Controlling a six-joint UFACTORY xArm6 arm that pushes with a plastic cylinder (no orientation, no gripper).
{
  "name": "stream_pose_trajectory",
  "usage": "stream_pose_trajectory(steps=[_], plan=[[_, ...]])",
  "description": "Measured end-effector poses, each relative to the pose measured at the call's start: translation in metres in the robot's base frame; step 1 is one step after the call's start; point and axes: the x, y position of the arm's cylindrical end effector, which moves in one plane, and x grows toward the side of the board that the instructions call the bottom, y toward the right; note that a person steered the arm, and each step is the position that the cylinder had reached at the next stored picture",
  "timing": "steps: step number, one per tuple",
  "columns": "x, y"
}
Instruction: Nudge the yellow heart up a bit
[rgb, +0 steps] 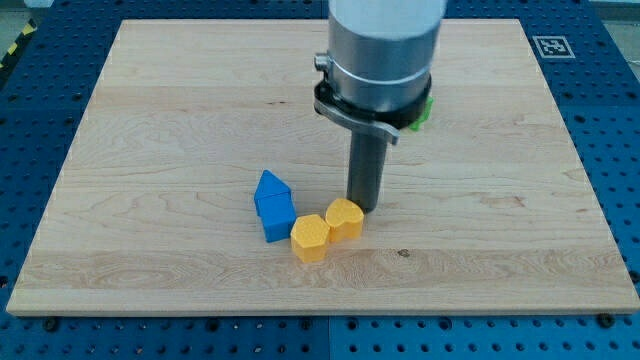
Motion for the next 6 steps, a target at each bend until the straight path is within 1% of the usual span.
stream_pose_trajectory(steps=[1, 2, 3, 4, 5, 6], plan=[[0.0, 0.007], [0.021, 0.06], [0.081, 0.048], [0.097, 0.013], [0.094, -0.028], [0.092, -0.029]])
